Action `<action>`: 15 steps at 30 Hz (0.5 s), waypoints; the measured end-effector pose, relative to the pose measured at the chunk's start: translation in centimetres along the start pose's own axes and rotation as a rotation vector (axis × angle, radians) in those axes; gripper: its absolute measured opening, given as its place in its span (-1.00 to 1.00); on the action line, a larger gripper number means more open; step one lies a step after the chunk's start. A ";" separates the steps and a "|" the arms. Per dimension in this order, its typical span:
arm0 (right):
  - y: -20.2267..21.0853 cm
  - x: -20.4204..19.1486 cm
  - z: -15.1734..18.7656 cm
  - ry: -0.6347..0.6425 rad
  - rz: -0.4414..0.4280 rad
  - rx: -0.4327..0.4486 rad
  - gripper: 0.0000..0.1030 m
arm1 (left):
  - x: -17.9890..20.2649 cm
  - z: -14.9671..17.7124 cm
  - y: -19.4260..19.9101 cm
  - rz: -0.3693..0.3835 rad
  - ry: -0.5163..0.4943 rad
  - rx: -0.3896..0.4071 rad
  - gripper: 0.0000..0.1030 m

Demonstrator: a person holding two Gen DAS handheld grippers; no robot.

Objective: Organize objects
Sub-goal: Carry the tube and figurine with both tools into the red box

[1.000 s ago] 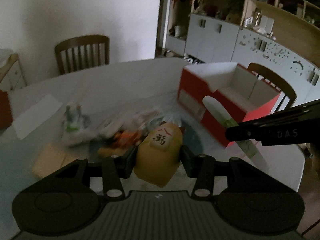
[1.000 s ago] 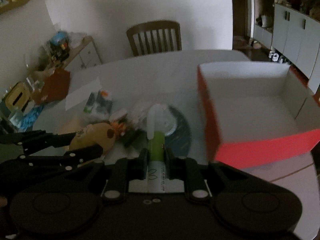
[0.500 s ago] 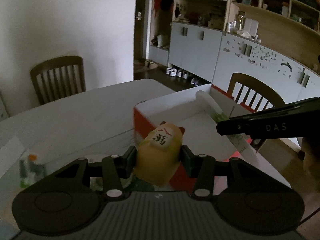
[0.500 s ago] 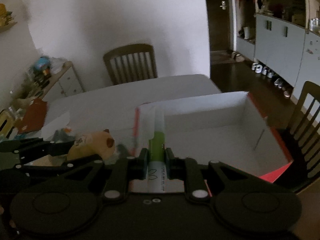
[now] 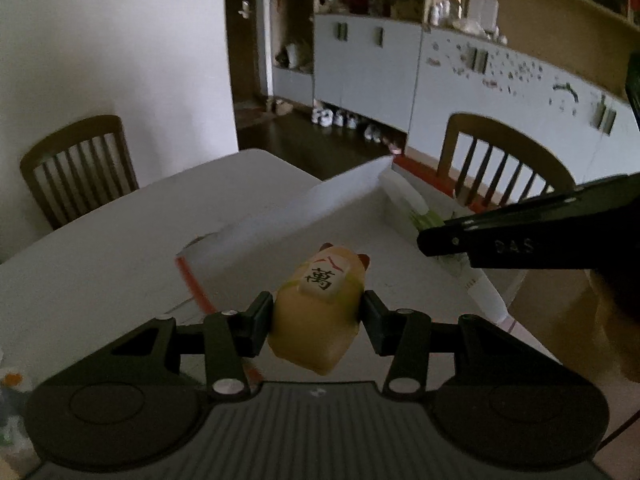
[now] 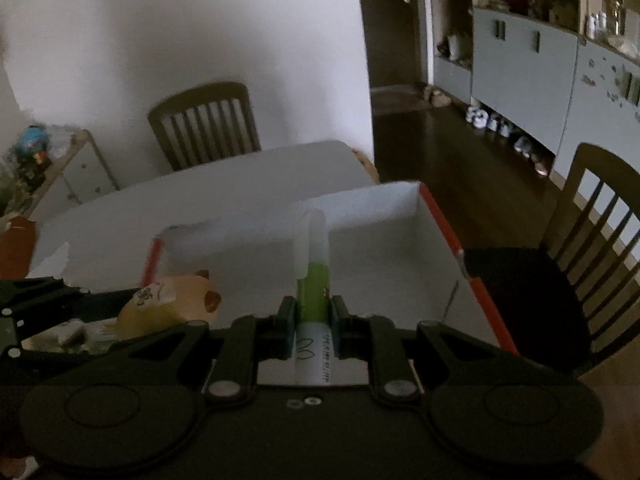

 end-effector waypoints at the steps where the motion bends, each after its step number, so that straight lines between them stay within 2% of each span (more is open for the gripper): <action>1: -0.6 0.4 0.2 -0.002 0.004 -0.010 -0.67 | 0.3 0.1 -0.7 0.001 -0.009 -0.014 -0.09; 5: -2.9 2.2 1.5 -0.001 0.043 -0.061 -0.68 | 0.8 0.8 -3.4 0.005 -0.020 -0.083 -0.09; 15: -6.4 2.9 4.7 0.022 0.022 -0.188 -0.68 | 1.2 2.9 -8.9 0.035 0.033 -0.260 -0.09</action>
Point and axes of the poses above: each gripper's, at about its wrist camera, not at the fingertips, and y roughly against the way its jaws point, x to its right, z to its underside, the point moved 8 cm from there along -y, roughly the way its jaws point, and after that the axes turned 10 degrees about x, right-handed, at the moved point
